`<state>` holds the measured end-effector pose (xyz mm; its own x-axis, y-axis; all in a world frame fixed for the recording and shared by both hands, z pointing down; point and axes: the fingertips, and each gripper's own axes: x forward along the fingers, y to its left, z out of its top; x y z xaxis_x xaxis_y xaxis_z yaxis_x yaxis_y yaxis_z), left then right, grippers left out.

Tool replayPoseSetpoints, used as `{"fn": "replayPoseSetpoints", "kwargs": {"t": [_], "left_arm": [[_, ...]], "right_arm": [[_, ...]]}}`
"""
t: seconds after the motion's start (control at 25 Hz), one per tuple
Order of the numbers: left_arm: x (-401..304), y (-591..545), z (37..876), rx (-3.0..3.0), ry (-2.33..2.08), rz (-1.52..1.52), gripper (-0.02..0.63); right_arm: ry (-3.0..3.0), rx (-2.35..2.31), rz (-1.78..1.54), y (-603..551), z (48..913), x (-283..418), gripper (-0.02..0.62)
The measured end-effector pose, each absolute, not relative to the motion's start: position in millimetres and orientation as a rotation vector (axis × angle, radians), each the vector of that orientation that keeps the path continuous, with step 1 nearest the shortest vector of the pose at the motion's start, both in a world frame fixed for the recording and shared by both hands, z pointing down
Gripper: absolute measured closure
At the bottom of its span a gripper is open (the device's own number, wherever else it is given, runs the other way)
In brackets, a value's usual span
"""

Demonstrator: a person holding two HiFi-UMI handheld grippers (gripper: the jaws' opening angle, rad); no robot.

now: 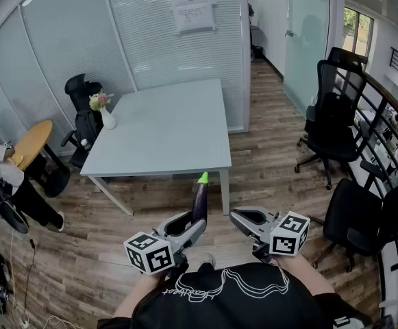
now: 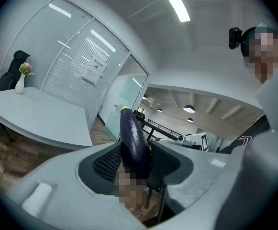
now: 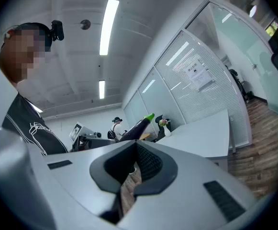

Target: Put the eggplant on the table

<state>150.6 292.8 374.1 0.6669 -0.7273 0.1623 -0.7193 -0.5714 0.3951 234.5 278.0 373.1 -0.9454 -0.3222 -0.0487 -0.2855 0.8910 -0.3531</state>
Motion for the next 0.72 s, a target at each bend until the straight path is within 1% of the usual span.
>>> {"fn": "replayPoseSetpoints", "kwargs": {"t": [0.28,0.72], "left_arm": [[148.8,293.1,371.5,2.463,-1.135,-0.011,0.4],[118.7,266.3,389.5,2.4,-1.182,-0.066,0.4]], "right_arm": [[2.946,-0.455,-0.526,274.3,371.7,230.0,0.588],[2.952,-0.424,-0.592,238.5,391.6,202.9,0.586]]}}
